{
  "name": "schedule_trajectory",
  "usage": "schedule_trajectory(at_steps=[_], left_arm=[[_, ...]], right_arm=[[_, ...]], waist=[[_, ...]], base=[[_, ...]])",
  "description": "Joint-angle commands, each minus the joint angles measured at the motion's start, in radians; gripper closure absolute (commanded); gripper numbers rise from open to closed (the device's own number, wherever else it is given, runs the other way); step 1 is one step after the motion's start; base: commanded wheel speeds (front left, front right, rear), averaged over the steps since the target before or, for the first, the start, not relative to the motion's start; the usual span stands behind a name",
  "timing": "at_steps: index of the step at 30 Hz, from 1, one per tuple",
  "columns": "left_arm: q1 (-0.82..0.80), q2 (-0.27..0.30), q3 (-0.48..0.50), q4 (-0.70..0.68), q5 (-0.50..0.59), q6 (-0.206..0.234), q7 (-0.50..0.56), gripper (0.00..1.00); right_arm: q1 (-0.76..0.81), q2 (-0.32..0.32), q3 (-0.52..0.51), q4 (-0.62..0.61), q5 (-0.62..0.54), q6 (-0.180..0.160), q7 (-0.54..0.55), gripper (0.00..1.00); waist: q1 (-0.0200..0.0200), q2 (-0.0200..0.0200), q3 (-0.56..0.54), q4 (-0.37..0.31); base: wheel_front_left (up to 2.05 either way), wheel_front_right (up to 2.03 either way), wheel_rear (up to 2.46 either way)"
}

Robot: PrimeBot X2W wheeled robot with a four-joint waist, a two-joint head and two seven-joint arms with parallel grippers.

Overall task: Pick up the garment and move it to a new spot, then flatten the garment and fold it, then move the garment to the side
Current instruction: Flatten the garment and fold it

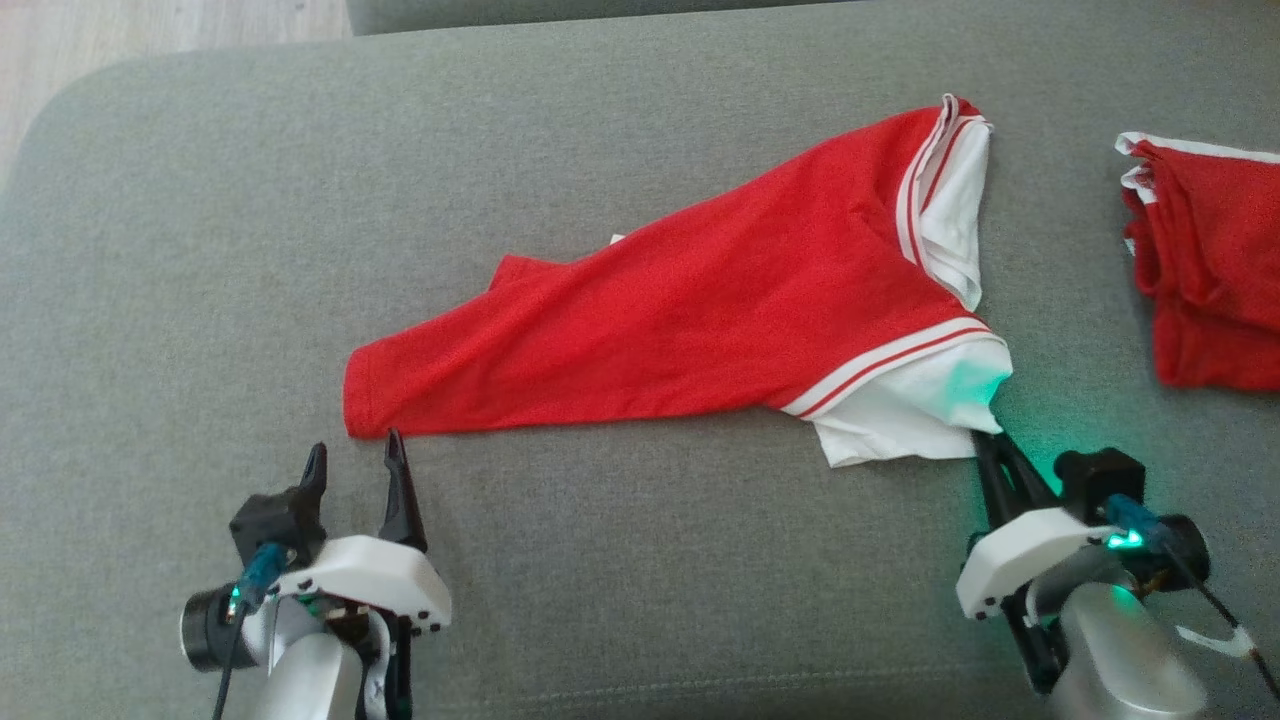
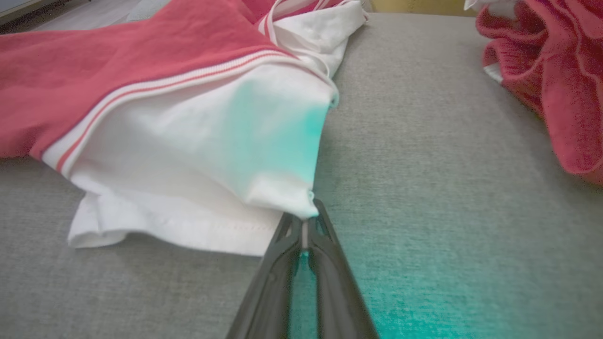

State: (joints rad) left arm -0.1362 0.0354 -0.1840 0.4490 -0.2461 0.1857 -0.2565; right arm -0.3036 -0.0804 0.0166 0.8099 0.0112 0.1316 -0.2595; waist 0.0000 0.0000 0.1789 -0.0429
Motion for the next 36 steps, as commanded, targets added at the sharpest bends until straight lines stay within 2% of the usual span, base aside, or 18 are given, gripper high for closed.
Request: schedule_trajectory(at_steps=[1,6,18,26,34,35,36], left_arm=[[-0.038,0.015,0.026,-0.024,-0.011,-0.003,-0.005,0.0],[-0.038,0.015,0.022,-0.005,-0.058,-0.003,-0.005,0.0],[-0.071,0.015,0.032,0.075,-0.141,-0.01,-0.005,0.0],[-0.095,0.015,0.071,0.074,-0.134,-0.008,-0.005,0.0],[-0.122,0.015,0.071,0.147,-0.123,-0.017,-0.005,0.0],[-0.125,0.015,0.066,0.161,-0.128,-0.024,-0.005,0.13],[-0.129,0.015,0.06,0.174,-0.125,-0.029,-0.005,0.59]], right_arm=[[-0.005,-0.023,0.021,-0.016,0.01,-0.001,-0.002,1.0],[0.021,-0.046,0.032,-0.072,0.057,-0.001,-0.002,1.0],[0.009,-0.052,0.086,-0.16,0.108,-0.001,-0.002,1.0],[0.0,-0.057,0.097,-0.197,0.121,-0.001,-0.002,1.0],[-0.008,-0.056,0.105,-0.212,0.132,-0.001,-0.002,1.0],[-0.009,-0.054,0.103,-0.217,0.14,-0.001,-0.002,1.0],[-0.011,-0.052,0.104,-0.222,0.148,-0.001,-0.002,1.0]], waist=[[0.0,0.0,-0.002,-0.003],[0.0,0.0,0.001,-0.026],[0.0,0.0,0.043,-0.078],[0.0,0.0,0.062,-0.082],[0.0,0.0,0.076,-0.082],[0.0,0.0,0.077,-0.082],[0.0,0.0,0.078,-0.082]], base=[[0.0,0.0,0.0],[0.0,0.0,0.0],[0.0,0.0,0.0],[0.0,0.0,0.0],[0.0,0.0,0.0],[0.0,0.0,0.0],[0.0,0.0,0.0]])
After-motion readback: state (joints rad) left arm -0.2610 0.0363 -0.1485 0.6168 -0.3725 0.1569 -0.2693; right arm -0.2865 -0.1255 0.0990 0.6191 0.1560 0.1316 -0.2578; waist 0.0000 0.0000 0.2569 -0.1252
